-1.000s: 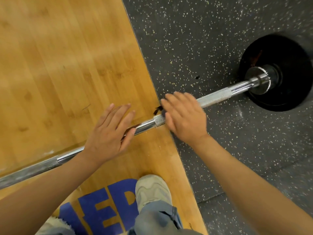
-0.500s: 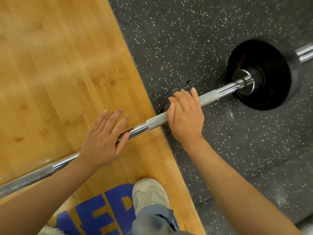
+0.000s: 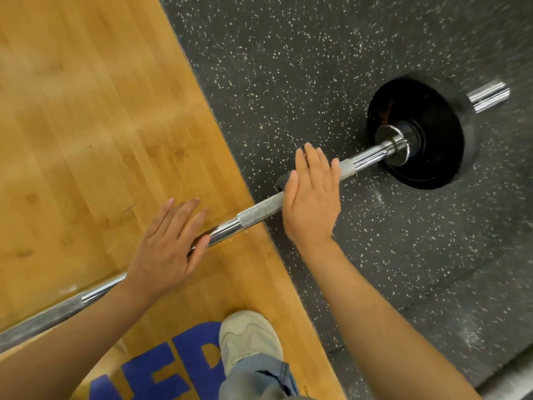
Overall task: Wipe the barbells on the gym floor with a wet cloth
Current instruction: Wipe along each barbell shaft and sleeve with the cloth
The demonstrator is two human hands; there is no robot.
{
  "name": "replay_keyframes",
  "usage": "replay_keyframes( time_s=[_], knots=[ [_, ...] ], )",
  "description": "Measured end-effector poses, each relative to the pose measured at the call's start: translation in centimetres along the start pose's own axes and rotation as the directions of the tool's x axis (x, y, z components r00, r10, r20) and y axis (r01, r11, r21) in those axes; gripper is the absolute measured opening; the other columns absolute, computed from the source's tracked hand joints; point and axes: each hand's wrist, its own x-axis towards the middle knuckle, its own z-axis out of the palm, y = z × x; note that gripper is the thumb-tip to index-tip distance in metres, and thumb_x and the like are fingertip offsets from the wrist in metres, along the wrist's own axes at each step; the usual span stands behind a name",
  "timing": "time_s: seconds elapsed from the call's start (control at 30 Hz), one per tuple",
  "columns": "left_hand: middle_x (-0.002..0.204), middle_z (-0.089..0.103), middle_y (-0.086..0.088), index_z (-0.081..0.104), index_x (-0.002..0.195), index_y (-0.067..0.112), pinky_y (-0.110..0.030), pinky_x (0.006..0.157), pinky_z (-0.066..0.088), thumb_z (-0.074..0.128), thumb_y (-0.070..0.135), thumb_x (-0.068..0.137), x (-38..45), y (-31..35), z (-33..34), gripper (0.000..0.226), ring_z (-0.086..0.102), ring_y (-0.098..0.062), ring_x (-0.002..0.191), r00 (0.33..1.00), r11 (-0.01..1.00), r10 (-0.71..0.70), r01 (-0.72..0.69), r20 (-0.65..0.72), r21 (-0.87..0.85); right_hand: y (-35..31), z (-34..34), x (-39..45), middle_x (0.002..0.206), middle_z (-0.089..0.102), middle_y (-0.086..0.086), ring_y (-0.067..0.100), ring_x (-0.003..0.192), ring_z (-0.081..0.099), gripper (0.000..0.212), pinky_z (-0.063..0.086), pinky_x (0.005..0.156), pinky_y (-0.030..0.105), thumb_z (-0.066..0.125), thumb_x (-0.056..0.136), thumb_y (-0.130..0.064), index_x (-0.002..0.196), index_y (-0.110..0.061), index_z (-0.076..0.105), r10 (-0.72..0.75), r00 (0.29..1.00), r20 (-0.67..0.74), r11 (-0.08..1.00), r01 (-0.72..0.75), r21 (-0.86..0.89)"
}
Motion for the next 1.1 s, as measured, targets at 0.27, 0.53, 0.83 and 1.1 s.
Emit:
replay_keyframes(
  time_s=[0.27, 0.53, 0.83, 1.1],
  knots=[
    [0.131, 0.058, -0.021, 0.059, 0.124, 0.000, -0.045, 0.118, 0.028, 0.038, 0.030, 0.104, 0.0, 0.0, 0.1, 0.042, 0.058, -0.033, 0.116, 1.000, 1.000, 0.010, -0.010, -0.010, -0.003, 2.3, -0.4, 3.4, 0.151, 0.045, 0.016, 0.036, 0.146, 0.030, 0.051, 0.012, 0.123, 0.047, 0.027, 0.105, -0.026, 0.139, 0.002, 0.053, 0.314, 0.949, -0.029, 0.949, -0.314, -0.024],
    [0.130, 0.059, -0.020, 0.058, 0.124, 0.001, -0.045, 0.118, 0.027, 0.035, 0.032, 0.105, 0.2, -0.3, 0.1, 0.043, 0.059, -0.033, 0.116, 1.000, 1.000, 0.006, -0.006, -0.009, -0.017, 2.0, -1.1, 2.8, 0.165, 0.018, 0.011, 0.025, 0.153, 0.012, 0.058, 0.001, 0.125, 0.039, 0.015, 0.106, -0.029, 0.154, 0.001, 0.027, 0.176, 0.975, 0.134, 0.984, -0.170, -0.051],
    [0.129, 0.059, -0.019, 0.055, 0.125, 0.003, -0.047, 0.116, 0.030, 0.036, 0.031, 0.105, 0.0, -0.3, 0.4, 0.040, 0.060, -0.033, 0.114, 1.000, 1.000, 0.021, -0.021, -0.008, -0.011, 1.1, -1.0, 2.7, 0.161, 0.029, 0.013, 0.031, 0.151, 0.018, 0.057, 0.005, 0.125, 0.044, 0.022, 0.105, -0.031, 0.150, 0.000, 0.038, 0.240, 0.966, 0.093, 0.969, -0.233, -0.081],
    [0.128, 0.060, -0.019, 0.058, 0.123, 0.002, -0.046, 0.117, 0.029, 0.036, 0.032, 0.104, 0.0, -0.3, 0.4, 0.042, 0.058, -0.032, 0.116, 1.000, 1.000, 0.017, -0.017, -0.007, 0.015, 6.7, -2.7, 4.4, 0.151, 0.043, 0.022, 0.036, 0.144, 0.035, 0.047, 0.023, 0.121, 0.049, 0.030, 0.105, -0.020, 0.141, 0.005, 0.046, -0.013, 0.990, 0.143, 0.999, 0.020, -0.048]
  ],
)
